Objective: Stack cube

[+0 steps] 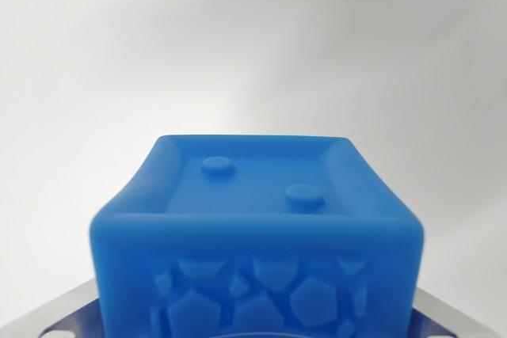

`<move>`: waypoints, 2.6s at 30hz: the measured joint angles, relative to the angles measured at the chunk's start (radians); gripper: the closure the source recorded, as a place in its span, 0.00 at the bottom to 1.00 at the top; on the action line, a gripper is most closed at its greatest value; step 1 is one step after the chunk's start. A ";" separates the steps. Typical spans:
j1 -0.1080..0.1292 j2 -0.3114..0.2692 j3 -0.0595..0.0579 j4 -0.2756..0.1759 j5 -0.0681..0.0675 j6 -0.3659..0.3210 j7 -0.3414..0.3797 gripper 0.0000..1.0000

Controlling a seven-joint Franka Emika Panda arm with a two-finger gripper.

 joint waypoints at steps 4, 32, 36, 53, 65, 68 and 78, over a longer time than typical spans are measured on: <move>-0.009 0.015 0.000 0.021 0.001 -0.006 -0.005 1.00; -0.067 0.132 0.000 0.194 0.010 -0.062 -0.035 1.00; -0.074 0.148 0.000 0.217 0.011 -0.070 -0.038 1.00; -0.106 0.224 0.000 0.335 0.016 -0.111 -0.051 1.00; -0.125 0.276 0.000 0.417 0.017 -0.142 -0.058 1.00; -0.127 0.286 0.000 0.421 0.018 -0.139 -0.058 1.00; -0.129 0.343 0.004 0.423 0.021 -0.090 -0.060 1.00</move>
